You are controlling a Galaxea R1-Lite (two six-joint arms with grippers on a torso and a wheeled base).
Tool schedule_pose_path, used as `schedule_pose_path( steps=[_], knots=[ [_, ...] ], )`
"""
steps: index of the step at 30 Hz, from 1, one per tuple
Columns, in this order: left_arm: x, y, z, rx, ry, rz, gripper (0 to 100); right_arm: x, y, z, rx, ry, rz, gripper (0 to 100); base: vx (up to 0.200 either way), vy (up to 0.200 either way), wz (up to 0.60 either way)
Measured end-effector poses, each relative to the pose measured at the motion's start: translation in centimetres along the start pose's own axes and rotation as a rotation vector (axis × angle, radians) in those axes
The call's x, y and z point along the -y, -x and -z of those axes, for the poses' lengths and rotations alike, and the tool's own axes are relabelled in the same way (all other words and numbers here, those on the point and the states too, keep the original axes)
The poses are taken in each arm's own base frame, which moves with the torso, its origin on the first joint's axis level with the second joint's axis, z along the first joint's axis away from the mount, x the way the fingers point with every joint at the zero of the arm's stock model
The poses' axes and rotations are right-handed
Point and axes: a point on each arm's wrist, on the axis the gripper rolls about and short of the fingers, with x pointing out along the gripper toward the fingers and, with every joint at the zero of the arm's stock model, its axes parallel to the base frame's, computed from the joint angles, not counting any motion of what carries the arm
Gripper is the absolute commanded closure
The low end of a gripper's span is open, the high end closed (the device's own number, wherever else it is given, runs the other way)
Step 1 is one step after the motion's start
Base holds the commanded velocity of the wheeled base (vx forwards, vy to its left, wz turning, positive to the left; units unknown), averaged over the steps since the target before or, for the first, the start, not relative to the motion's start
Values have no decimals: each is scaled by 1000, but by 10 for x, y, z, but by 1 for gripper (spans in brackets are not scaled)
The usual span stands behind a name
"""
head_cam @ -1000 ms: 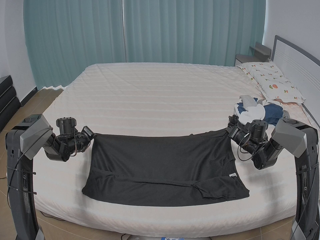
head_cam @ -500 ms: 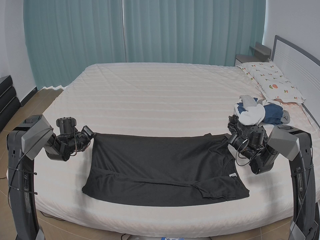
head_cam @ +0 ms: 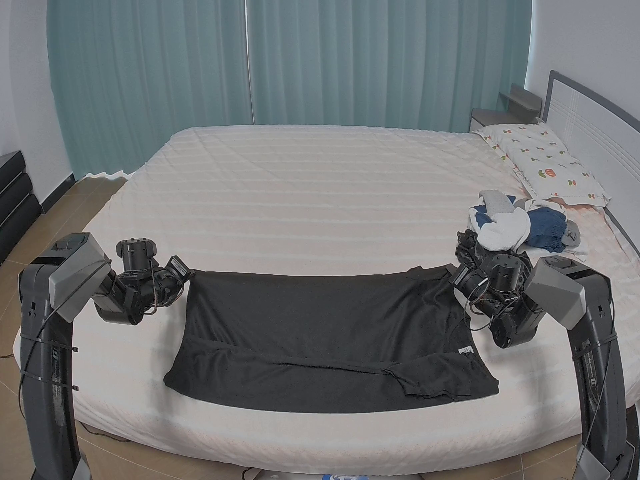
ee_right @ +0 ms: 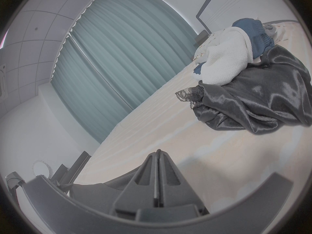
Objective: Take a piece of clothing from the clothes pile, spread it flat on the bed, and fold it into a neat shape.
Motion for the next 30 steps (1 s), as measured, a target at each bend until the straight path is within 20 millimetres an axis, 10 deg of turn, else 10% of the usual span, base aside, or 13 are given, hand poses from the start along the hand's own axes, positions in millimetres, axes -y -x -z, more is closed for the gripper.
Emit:
schedule_pose_path(
  steps=[30],
  knots=[
    [-8,1,6,26,-79,30,100,6,40,-18,-113,-103,-99,100,0,0,0]
  ],
)
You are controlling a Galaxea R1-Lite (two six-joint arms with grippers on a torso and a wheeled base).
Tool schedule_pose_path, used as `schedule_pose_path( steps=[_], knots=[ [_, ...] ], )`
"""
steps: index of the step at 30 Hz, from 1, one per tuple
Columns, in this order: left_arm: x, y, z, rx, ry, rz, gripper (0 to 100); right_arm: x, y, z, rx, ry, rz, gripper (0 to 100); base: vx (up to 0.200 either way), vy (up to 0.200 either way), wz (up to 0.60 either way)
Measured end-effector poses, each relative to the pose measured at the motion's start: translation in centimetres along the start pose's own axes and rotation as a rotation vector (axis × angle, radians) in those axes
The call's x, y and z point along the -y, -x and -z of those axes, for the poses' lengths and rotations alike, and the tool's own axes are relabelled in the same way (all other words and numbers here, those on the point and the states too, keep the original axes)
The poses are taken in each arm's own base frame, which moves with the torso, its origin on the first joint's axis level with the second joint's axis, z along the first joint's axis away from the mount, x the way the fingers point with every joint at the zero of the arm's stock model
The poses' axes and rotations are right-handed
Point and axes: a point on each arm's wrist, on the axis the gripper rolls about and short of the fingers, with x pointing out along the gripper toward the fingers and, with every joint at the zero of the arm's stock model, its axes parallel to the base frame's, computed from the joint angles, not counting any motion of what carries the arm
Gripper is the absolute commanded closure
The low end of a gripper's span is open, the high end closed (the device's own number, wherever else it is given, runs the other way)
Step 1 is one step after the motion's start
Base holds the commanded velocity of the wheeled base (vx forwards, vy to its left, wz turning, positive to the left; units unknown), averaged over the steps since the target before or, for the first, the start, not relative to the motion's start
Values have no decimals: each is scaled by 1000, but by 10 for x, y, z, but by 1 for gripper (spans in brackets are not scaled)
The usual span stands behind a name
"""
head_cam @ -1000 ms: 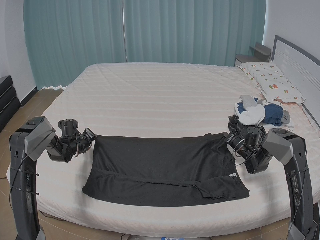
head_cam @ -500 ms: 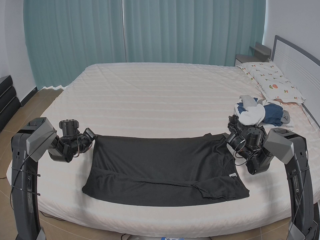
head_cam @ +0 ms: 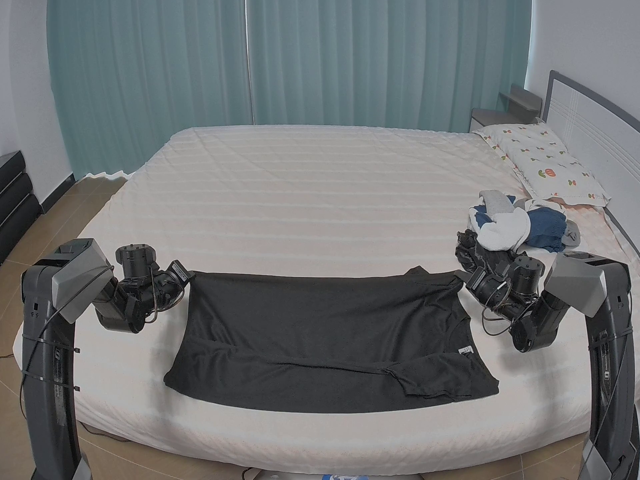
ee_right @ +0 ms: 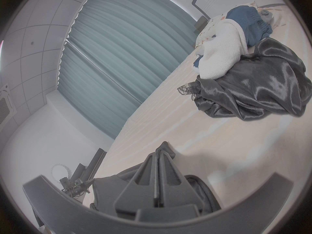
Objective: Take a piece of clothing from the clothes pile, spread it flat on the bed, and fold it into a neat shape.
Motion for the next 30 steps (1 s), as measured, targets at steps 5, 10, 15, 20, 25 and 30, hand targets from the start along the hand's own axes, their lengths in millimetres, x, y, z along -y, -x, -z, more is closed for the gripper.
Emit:
schedule_pose_path(
  steps=[5,10,15,20,25,30],
  knots=[
    [-3,6,6,-20,-18,34,100,-1,7,1,-23,-5,-5,100,0,0,0],
    [-4,12,6,-4,-35,67,100,-2,17,4,-71,-12,-21,100,0,0,0],
    [-6,16,7,-8,-40,87,100,-5,27,6,-119,-20,-41,100,0,0,0],
    [-9,24,9,-32,-48,143,100,-6,35,3,-141,-27,-58,100,0,0,0],
    [-12,32,9,-54,-54,189,100,-3,43,0,-164,-35,-73,100,0,0,0],
    [-17,37,7,-60,-58,199,100,2,51,-1,-202,-32,-95,100,0,0,0]
  ],
)
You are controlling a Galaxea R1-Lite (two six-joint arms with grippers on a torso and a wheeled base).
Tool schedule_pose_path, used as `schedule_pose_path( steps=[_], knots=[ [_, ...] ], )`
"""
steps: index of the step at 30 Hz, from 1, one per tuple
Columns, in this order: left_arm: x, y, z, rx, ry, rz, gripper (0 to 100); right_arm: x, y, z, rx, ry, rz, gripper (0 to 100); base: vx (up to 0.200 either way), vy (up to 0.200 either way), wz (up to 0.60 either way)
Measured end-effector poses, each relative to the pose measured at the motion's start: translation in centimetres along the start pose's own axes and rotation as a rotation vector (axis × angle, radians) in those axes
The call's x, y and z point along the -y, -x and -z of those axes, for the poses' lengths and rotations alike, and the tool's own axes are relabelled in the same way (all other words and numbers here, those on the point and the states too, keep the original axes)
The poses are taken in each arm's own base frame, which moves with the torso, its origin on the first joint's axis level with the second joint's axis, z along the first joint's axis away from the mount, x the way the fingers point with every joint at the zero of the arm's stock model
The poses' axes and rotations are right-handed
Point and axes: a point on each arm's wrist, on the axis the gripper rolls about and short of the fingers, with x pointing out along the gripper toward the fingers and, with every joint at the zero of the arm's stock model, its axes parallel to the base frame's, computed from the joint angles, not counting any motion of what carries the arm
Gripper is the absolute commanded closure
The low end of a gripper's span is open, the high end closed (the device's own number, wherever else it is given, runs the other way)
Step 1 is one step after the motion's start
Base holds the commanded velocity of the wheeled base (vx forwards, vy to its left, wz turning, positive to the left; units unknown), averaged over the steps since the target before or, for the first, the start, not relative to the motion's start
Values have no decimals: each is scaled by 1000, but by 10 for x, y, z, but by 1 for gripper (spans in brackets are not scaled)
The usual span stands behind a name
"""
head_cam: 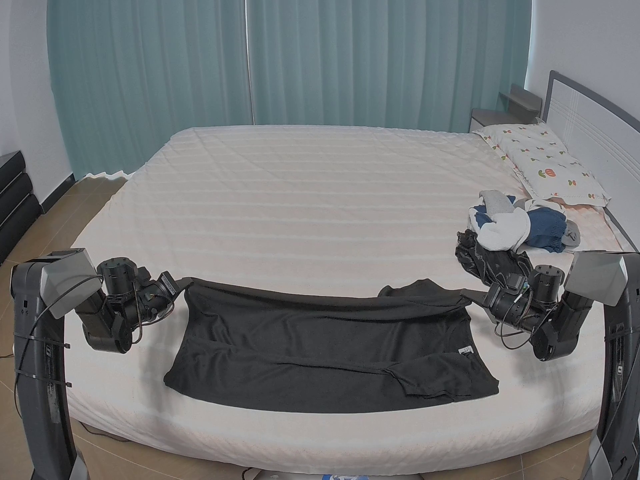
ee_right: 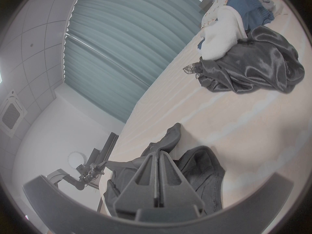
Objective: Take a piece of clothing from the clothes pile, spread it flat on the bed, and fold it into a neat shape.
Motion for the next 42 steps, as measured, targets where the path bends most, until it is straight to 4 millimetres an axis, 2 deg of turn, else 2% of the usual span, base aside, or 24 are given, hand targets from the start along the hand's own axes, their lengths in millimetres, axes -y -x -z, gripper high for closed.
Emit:
schedule_pose_path(
  steps=[12,19,29,42],
  knots=[
    [-12,16,11,-94,-107,47,100,5,24,11,-103,59,-42,100,0,0,0],
    [-15,23,17,-148,-109,83,100,6,31,19,-136,73,-42,100,0,0,0],
    [-19,35,10,-158,-104,105,100,6,41,28,-183,133,-67,100,0,0,0],
    [-23,39,17,-179,-207,95,100,8,47,32,-195,142,-54,100,0,0,0]
  ],
)
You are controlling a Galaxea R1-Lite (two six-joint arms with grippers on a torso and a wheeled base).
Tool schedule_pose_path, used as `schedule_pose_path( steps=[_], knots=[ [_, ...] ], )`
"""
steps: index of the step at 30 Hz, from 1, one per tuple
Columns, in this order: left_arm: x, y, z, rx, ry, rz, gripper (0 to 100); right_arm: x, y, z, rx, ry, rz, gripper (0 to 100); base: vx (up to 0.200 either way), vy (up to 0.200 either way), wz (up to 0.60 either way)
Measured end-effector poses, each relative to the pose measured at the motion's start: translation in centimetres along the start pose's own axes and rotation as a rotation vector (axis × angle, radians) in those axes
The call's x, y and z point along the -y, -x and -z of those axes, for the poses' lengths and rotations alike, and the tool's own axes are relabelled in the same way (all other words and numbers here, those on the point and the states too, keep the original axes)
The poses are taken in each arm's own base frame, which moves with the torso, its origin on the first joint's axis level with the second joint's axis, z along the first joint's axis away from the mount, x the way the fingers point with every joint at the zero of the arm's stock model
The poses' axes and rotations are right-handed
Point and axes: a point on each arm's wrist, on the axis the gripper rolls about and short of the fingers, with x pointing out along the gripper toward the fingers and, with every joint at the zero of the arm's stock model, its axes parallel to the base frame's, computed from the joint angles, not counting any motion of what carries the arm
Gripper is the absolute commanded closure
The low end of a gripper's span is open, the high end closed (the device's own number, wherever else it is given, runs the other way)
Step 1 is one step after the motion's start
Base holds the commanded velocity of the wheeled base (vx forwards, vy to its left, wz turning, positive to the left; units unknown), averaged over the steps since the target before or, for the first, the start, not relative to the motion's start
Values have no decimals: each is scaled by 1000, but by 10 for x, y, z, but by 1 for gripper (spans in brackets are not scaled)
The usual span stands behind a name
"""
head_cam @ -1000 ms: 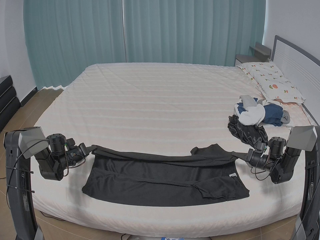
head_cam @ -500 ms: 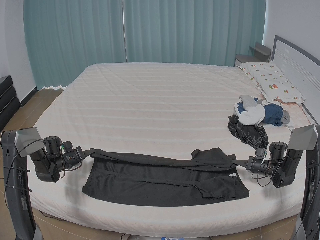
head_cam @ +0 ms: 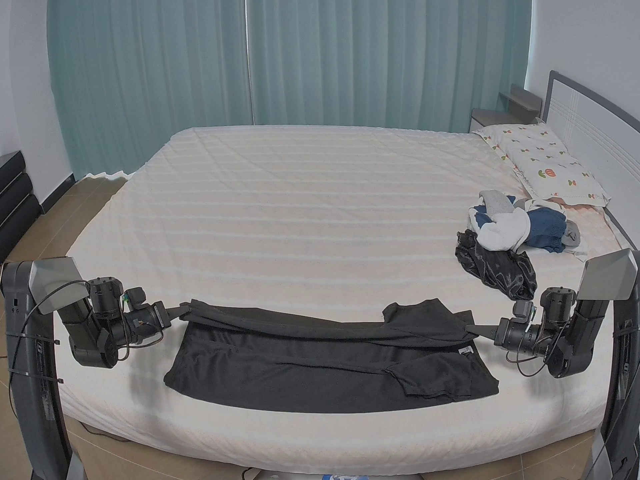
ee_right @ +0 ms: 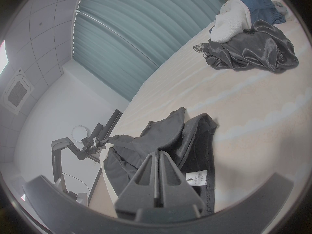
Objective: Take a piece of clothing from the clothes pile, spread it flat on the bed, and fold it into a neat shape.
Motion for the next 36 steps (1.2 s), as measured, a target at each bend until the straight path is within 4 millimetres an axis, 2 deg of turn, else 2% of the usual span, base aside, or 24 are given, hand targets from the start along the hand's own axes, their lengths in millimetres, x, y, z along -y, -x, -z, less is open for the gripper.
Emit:
schedule_pose_path(
  steps=[10,23,24,26,27,36],
  knots=[
    [-2,5,15,-40,-98,-15,100,2,4,17,-46,57,15,100,0,0,0],
    [-1,9,27,-74,-91,-23,100,1,9,32,-90,48,29,100,0,0,0],
    [-1,9,27,-75,-91,-23,0,1,9,33,-91,46,30,100,0,0,0],
    [0,10,28,-77,-90,-24,0,2,9,33,-93,44,31,100,0,0,0],
    [0,10,28,-77,-90,-24,0,2,9,34,-93,43,32,0,0,0,0],
    [-1,11,28,-80,-86,-28,0,3,12,31,-83,46,36,0,0,0,0]
  ],
)
